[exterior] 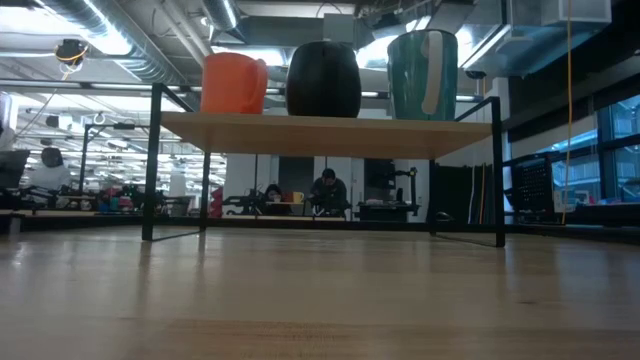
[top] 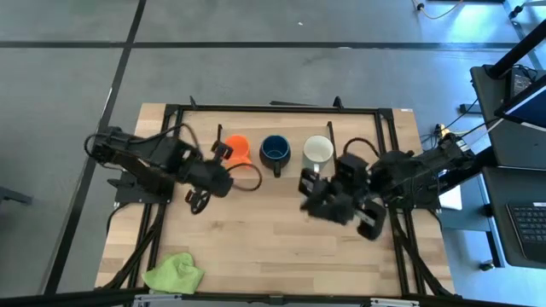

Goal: Stack small to large cups/mugs on shelf
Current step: Put the orange mug on the shelf

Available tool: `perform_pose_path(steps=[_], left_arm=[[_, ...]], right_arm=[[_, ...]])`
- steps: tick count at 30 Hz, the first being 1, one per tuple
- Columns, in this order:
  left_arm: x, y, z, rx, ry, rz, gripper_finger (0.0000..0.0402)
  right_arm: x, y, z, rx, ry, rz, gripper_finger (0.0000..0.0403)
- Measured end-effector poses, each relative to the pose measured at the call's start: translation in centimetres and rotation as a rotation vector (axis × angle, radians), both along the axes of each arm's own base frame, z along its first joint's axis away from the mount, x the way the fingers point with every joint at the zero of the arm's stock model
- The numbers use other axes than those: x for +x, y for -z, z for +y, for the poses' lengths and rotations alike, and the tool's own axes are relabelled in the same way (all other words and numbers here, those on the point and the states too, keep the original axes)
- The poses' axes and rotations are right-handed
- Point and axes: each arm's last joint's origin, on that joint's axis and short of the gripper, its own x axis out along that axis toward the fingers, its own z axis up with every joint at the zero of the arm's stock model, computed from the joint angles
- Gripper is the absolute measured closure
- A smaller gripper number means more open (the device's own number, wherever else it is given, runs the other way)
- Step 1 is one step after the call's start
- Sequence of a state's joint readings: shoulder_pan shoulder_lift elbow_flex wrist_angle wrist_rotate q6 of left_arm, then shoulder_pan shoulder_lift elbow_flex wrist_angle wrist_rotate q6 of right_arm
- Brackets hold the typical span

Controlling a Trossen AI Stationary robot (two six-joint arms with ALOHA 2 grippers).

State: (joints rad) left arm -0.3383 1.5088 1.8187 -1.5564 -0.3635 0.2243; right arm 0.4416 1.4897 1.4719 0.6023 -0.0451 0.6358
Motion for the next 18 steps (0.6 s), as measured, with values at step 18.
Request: perform_pose_path(steps=[18], left_arm=[[-3.3, -0.7, -4.8, -0.047, -0.024, -0.116, 0.04]], right_arm=[[-0.3, 0.3, 0.2, -0.322, 0.171, -0.18, 0.0312]])
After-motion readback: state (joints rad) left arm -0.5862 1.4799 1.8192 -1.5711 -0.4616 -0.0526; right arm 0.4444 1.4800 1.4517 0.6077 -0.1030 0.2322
